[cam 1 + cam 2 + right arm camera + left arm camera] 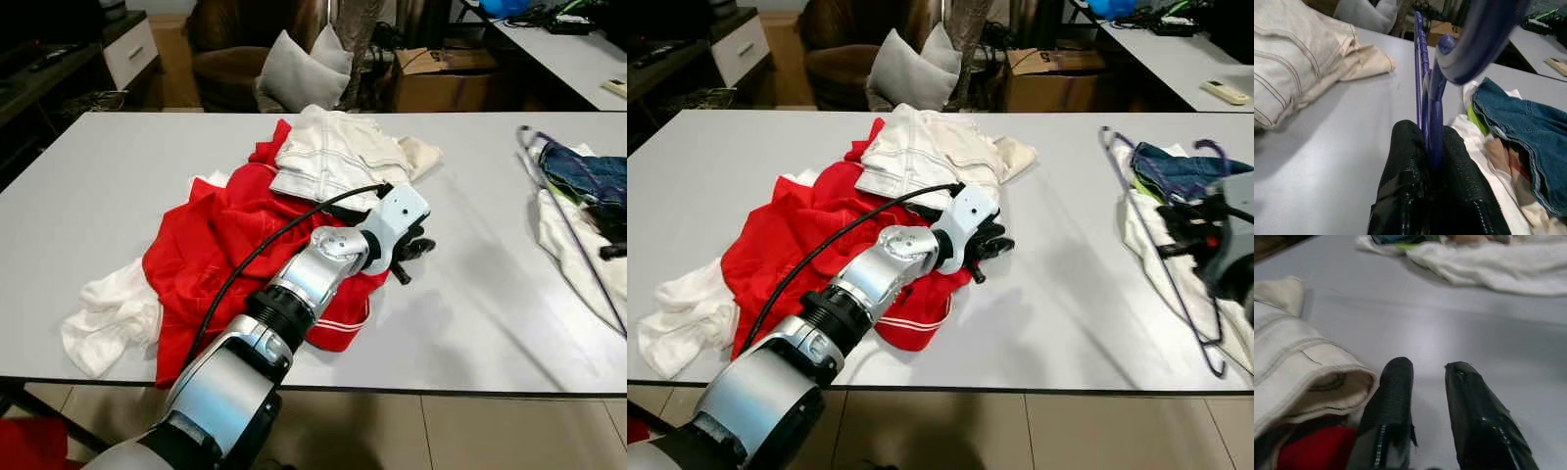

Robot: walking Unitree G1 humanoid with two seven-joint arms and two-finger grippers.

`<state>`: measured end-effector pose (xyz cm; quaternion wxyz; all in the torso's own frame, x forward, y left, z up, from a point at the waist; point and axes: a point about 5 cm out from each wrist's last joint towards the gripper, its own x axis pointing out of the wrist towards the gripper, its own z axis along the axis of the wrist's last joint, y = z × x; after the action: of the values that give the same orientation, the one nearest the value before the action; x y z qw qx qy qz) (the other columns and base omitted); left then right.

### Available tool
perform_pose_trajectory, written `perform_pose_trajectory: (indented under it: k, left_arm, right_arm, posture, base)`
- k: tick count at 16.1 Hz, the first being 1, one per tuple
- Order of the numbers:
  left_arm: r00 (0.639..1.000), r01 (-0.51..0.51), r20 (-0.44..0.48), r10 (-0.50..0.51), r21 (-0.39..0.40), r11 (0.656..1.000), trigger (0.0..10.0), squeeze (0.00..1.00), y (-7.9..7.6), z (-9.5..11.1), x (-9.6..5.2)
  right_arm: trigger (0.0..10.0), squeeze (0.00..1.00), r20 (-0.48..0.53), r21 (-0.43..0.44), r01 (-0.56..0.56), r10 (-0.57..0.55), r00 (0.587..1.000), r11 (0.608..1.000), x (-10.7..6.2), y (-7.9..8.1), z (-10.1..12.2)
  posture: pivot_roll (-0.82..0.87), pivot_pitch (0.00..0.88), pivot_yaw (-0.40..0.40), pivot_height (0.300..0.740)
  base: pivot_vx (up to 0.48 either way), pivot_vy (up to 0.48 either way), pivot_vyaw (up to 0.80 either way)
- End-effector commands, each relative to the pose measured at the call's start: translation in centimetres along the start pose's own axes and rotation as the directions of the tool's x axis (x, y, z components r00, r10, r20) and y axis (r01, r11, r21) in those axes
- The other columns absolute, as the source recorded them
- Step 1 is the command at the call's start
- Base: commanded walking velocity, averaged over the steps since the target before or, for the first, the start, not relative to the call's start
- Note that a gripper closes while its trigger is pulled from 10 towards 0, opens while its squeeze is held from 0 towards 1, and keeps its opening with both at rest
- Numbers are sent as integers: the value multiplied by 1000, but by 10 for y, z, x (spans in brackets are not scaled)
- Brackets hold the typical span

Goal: Hang hanger

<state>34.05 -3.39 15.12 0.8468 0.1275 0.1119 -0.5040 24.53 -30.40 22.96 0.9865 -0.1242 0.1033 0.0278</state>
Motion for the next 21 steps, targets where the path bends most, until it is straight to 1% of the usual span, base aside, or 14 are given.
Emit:
perform_pose_trajectory:
  k: [1, 4, 5, 6, 7, 8, 9, 10, 11, 12, 13, 14, 18, 21]
  left_arm:
    - [996, 80, -24, -80, 3, 997, 10000, 1000, -18, -1, 6]
    - [989, 145, -29, -143, 86, 986, 10000, 1000, -8, 6, -18]
    - [970, 208, 119, -210, 26, 978, 10000, 1000, -7, 28, -42]
    - [926, 237, 307, -220, -17, 971, 10000, 1000, -3, 53, -69]
    - [891, 215, 420, -172, -58, 975, 10000, 1000, 4, 67, -89]
    - [867, 118, 497, -33, -140, 983, 10000, 494, 18, 75, -109]
    - [859, 66, 512, 32, -172, 983, 10000, 494, 23, 76, -116]
    - [855, -52, 495, 156, -218, 975, 10000, 90, 33, 70, -127]
    - [852, -233, 416, 318, -243, 942, 10000, 0, 45, 53, -141]
    - [829, -366, 338, 446, -274, 889, 10000, 0, 52, 34, -153]
    - [815, -421, 308, 491, -267, 867, 10000, 0, 54, 26, -157]
    - [765, -572, 208, 610, -218, 791, 10000, 0, 51, -2, -168]
    - [730, -652, 140, 668, -149, 744, 10000, 0, 34, -30, -158]
    - [698, -670, 152, 700, -207, 713, 10000, 0, 29, -34, -156]
  right_arm:
    - [10000, 0, 44, 6, -20, 20, 999, 1000, 2, 7, 9]
    - [10000, 0, 104, 26, -44, 41, 994, 999, 8, 19, 17]
    - [10000, 0, 137, 48, -29, 22, 990, 998, 10, 24, 21]
    - [10000, 0, 163, 69, -12, 1, 987, 998, 11, 28, 23]
    - [10000, 0, 194, 97, -35, 16, 981, 995, 10, 33, 26]
    - [10000, 0, 238, 125, -44, 13, 971, 991, 9, 40, 30]
    - [10000, 0, 257, 135, -46, 10, 966, 990, 8, 43, 31]
    - [10000, 0, 281, 150, -38, -5, 960, 988, 6, 48, 33]
    - [10000, 0, 296, 144, -47, 2, 955, 988, 1, 58, 33]
    - [10000, 0, 300, 148, -54, 7, 954, 988, -3, 67, 29]
    - [10000, 0, 298, 152, -62, 14, 954, 986, -4, 72, 26]
    - [10000, 0, 243, 204, -78, 27, 970, 976, -6, 94, 8]
    - [10000, 0, 166, 278, 11, -59, 984, 960, -2, 114, -15]
    - [10000, 0, 156, 273, 66, -112, 981, 960, -2, 112, -17]
  posture:
    - [-149, 5, 61, 740]
    - [-149, 5, 63, 740]
    - [-148, 6, 60, 740]
    - [-145, 5, 55, 740]
    - [-143, 5, 51, 740]
    - [-142, 2, 49, 740]
    - [-138, 1, 48, 740]
    - [-134, 0, 49, 740]
    - [-135, 0, 49, 740]
    - [-138, 0, 50, 740]
    - [-138, 0, 50, 740]
    - [-140, 1, 55, 740]
    - [-147, 8, 55, 740]
    - [-149, 10, 52, 740]
  base:
    - [0, 0, 0]
    - [0, 0, 0]
    - [0, 0, 0]
    - [0, 0, 0]
    - [0, 0, 0]
    - [0, 0, 0]
    - [0, 0, 0]
    - [0, 0, 0]
    - [0, 0, 0]
    - [0, 0, 0]
    - [0, 0, 0]
    - [0, 0, 0]
    - [0, -341, 0]
    - [0, -466, 0]
